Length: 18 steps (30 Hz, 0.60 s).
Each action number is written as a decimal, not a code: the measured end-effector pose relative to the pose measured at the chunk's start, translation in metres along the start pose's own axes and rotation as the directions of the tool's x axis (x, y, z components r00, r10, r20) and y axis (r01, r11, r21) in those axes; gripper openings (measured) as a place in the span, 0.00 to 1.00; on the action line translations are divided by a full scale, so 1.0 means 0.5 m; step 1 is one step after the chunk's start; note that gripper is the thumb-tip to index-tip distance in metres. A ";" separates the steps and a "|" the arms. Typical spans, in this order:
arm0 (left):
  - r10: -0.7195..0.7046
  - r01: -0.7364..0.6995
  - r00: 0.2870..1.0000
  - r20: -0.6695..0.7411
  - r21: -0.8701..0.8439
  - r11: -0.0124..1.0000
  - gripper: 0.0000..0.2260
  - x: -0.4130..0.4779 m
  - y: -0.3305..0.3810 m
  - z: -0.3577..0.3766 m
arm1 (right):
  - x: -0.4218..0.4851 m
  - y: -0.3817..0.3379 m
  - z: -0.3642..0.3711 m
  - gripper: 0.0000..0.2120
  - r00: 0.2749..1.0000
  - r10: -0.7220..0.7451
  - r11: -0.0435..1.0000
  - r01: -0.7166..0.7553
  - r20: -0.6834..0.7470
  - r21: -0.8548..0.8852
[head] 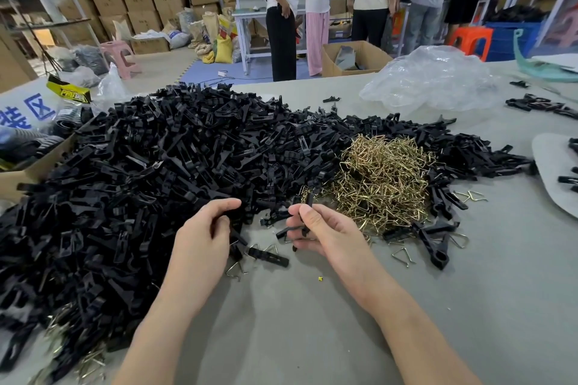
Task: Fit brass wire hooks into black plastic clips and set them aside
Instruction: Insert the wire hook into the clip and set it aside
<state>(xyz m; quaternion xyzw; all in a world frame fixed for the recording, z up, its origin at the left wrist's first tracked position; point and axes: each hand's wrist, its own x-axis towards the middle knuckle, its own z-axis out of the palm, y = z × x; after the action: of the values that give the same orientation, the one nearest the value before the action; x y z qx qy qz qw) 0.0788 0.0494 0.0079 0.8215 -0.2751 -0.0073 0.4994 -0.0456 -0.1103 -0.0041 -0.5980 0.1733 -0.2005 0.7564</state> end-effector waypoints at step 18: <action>0.116 -0.112 0.993 0.031 -0.117 0.987 0.04 -0.034 0.039 0.036 | 0.007 0.002 -0.009 0.14 0.999 -0.031 0.991 0.035 -0.030 0.126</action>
<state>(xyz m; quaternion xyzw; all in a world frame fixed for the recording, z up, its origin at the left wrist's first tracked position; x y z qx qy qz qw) 0.0504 0.0354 0.0106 0.7741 -0.3300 -0.0101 0.5401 -0.0447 -0.1158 -0.0062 -0.5489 0.1608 -0.2317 0.7869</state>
